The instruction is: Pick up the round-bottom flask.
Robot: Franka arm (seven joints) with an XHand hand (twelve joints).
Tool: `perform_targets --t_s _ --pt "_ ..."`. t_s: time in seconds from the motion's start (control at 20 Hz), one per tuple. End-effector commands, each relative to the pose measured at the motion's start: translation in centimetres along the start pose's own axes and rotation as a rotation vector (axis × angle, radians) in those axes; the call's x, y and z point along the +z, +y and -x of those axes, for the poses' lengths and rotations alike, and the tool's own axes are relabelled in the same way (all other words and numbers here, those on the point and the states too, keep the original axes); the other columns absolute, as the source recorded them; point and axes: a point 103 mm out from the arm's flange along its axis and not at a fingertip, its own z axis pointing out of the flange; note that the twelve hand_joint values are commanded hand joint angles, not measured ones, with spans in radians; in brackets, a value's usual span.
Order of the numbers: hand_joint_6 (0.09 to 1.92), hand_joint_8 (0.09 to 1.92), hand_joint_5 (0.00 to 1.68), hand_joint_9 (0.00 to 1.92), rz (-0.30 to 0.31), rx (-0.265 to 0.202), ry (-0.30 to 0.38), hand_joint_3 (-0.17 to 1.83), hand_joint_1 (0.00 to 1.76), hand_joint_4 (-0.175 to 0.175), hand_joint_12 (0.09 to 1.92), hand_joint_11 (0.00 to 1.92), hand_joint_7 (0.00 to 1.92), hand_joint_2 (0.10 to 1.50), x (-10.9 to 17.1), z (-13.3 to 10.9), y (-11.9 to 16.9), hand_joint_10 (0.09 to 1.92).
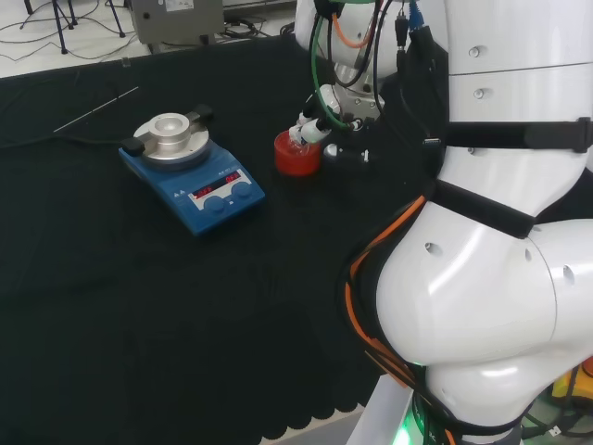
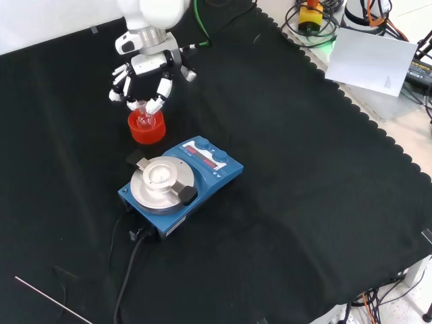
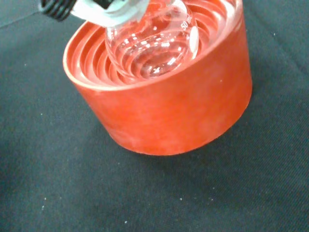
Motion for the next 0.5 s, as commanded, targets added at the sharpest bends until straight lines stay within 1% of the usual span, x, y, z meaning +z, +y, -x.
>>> perform_targets --t_s 0.05,0.25,0.5 --pt "0.96 0.54 1.15 0.62 0.039 -0.02 -0.018 0.81 1.1 0.174 1.31 0.23 0.43 0.64 -1.3 -0.6 -0.1 0.55" --pt "0.98 0.54 1.15 0.63 0.06 -0.039 -0.018 0.85 1.1 0.172 1.31 0.25 0.44 0.62 -3.1 -1.4 -0.3 0.55" --pt "0.99 0.54 1.15 0.64 0.049 -0.063 -0.041 0.86 1.1 0.169 1.31 0.26 0.45 0.62 -5.7 -2.9 -0.8 0.55"
